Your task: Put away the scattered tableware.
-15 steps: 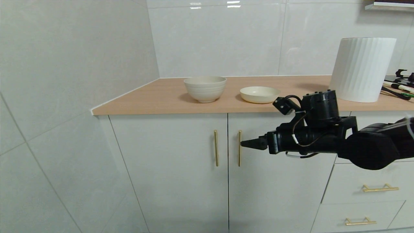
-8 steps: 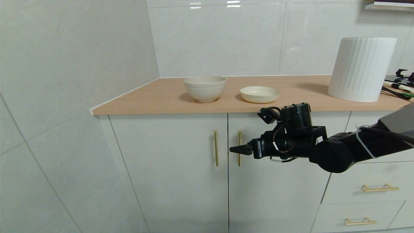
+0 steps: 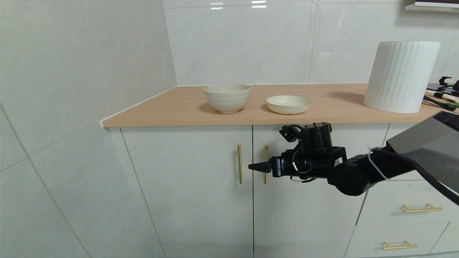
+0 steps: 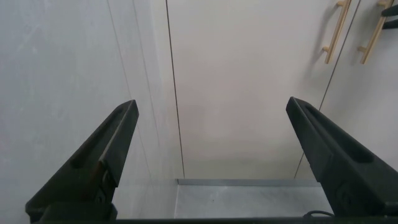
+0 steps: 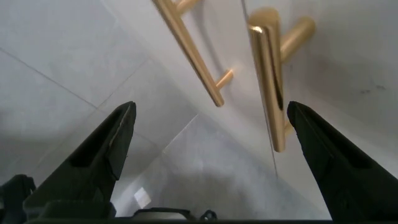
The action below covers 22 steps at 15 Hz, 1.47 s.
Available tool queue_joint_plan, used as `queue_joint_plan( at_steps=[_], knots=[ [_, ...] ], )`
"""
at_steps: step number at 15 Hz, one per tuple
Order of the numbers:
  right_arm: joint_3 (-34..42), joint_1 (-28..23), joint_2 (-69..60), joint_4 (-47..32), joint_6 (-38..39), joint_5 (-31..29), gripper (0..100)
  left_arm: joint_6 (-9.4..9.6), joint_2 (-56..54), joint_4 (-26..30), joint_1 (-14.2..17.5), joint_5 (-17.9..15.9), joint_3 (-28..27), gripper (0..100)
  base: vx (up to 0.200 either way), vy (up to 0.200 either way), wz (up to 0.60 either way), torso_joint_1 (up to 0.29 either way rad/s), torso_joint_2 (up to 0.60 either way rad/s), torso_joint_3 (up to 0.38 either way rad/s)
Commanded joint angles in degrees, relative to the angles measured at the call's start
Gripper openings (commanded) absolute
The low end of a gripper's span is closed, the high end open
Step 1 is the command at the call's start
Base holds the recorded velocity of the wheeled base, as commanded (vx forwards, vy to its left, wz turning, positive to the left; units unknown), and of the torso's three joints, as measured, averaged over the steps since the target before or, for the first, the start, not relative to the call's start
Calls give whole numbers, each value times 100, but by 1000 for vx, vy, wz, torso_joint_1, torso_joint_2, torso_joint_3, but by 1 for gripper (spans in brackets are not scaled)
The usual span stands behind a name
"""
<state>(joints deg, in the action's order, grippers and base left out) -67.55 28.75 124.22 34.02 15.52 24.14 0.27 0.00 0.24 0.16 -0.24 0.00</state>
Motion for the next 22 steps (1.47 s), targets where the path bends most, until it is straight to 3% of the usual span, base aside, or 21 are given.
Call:
queue_joint_plan(
  at_steps=[1,7,19,22],
  knots=[
    [-13,26,58,43,57,3,100,0,0,2,-7,-2,0,100,0,0,0,0,0,0],
    [5,140,269,465,311,3,100,0,0,2,2,-2,0,100,0,0,0,0,0,0],
    [330,298,85,465,487,65,100,0,0,2,2,7,0,100,0,0,0,0,0,0],
    [822,290,-320,465,478,689,100,0,0,2,2,-2,0,100,0,0,0,0,0,0]
  ],
)
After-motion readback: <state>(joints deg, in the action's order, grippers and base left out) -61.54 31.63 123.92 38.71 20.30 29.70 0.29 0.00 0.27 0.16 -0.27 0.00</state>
